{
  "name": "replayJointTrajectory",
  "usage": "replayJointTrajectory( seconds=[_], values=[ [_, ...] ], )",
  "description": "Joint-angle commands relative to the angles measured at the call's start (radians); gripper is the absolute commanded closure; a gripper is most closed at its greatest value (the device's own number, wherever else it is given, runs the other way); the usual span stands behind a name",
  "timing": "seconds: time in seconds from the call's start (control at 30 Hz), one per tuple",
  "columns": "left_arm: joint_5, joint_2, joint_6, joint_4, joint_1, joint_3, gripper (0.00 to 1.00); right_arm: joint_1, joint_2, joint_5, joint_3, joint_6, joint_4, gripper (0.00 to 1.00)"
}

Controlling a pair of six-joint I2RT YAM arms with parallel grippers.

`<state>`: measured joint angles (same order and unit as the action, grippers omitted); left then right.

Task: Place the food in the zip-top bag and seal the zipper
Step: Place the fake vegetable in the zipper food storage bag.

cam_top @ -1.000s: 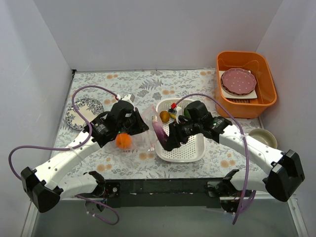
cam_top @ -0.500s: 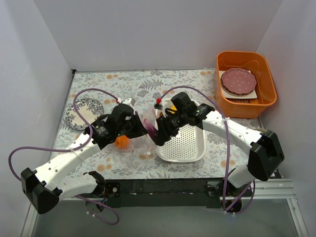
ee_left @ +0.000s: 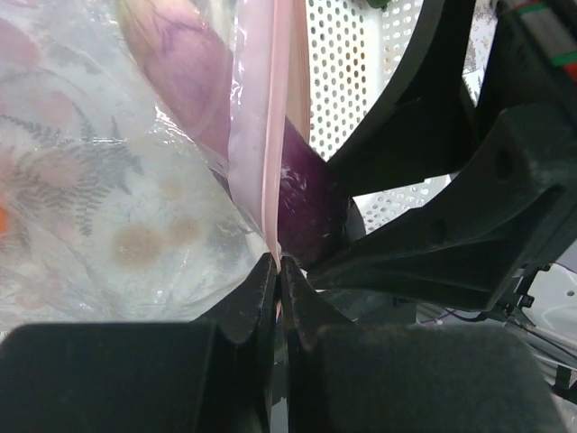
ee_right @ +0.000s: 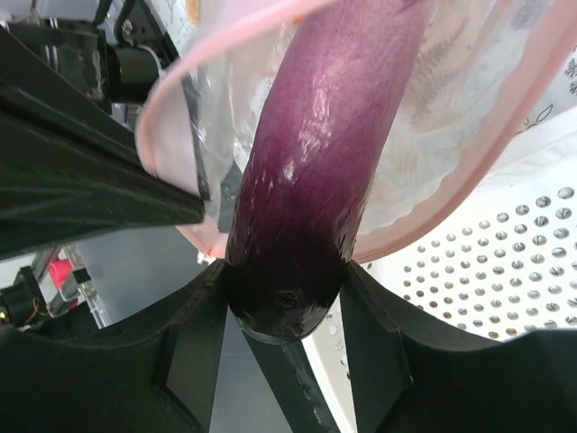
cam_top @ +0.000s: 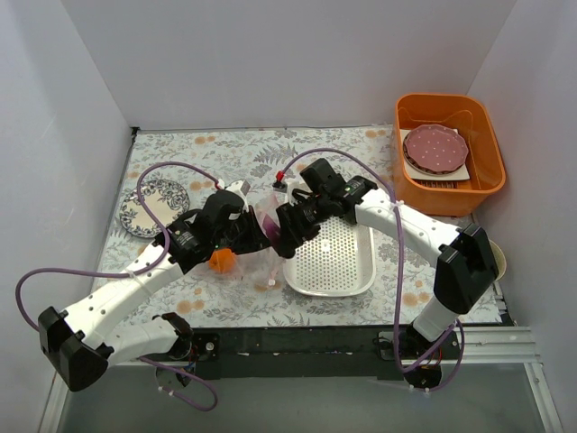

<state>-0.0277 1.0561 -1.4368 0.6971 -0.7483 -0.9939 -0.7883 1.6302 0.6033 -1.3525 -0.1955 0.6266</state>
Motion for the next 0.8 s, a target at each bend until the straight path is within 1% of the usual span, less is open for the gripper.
replayJointTrajectory(
  seconds=[0.0, 0.17, 0.3, 0.4, 0.43, 0.57, 0.6, 0.67, 0.7, 0.77],
  values=[
    [-0.040, 0.002, 0.023, -0.024, 0.000, -0.029, 1.00, -0.003, 0.020, -0.025, -0.077, -0.074, -0.045, 0.65],
    [-0.034, -0.001, 0.022, -0.018, 0.000, -0.028, 1.00, -0.005, 0.043, -0.036, -0.096, -0.116, -0.051, 0.63],
    [-0.029, -0.011, 0.015, -0.022, -0.002, -0.023, 1.00, -0.011, 0.048, -0.102, -0.099, -0.130, -0.025, 0.61],
    [-0.018, -0.016, 0.007, -0.024, 0.000, -0.023, 1.00, -0.012, 0.031, -0.122, -0.079, -0.149, -0.044, 0.58],
    [-0.017, -0.018, 0.006, -0.024, -0.002, -0.026, 1.00, -0.014, 0.019, -0.125, -0.073, -0.154, -0.053, 0.54],
    [-0.012, -0.013, 0.006, -0.024, -0.002, -0.040, 1.00, -0.015, -0.007, -0.155, -0.050, -0.182, -0.096, 0.48],
    [-0.009, -0.013, 0.006, -0.021, 0.000, -0.045, 1.00, -0.014, -0.010, -0.161, -0.050, -0.183, -0.099, 0.44],
    [-0.003, -0.013, 0.006, -0.018, 0.000, -0.049, 1.00, -0.014, -0.015, -0.184, -0.051, -0.186, -0.100, 0.43],
    [0.000, -0.013, 0.006, -0.015, 0.000, -0.055, 1.00, -0.015, -0.018, -0.191, -0.051, -0.189, -0.103, 0.40],
    [0.005, -0.018, 0.004, -0.011, 0.000, -0.055, 1.00, -0.015, -0.026, -0.204, -0.048, -0.188, -0.105, 0.38]
  ],
)
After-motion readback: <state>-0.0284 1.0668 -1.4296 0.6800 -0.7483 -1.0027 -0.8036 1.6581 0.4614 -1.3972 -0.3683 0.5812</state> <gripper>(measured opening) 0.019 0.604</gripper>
